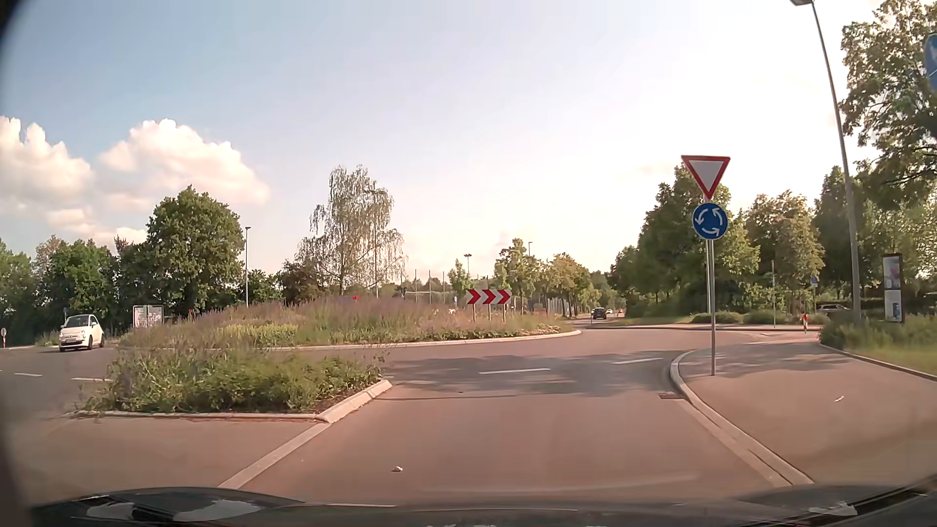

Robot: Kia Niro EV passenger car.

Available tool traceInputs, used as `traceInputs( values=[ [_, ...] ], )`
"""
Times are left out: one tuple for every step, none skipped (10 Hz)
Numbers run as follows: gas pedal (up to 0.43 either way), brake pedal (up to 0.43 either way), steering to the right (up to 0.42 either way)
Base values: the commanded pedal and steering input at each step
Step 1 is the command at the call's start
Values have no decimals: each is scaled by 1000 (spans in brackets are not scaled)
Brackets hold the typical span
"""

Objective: Follow the waypoints while adhering to traffic rules and regulations

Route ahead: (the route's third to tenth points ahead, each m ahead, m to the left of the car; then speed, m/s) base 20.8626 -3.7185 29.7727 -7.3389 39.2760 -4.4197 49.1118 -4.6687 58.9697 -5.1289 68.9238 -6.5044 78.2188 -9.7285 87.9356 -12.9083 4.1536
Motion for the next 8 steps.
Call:
traceInputs(
  values=[
    [0, 262, 8],
    [0, 262, 7],
    [0, 262, 7],
    [0, 262, 8],
    [0, 262, 10],
    [0, 250, 15],
    [0, 250, 20],
    [0, 250, 23]
  ],
)
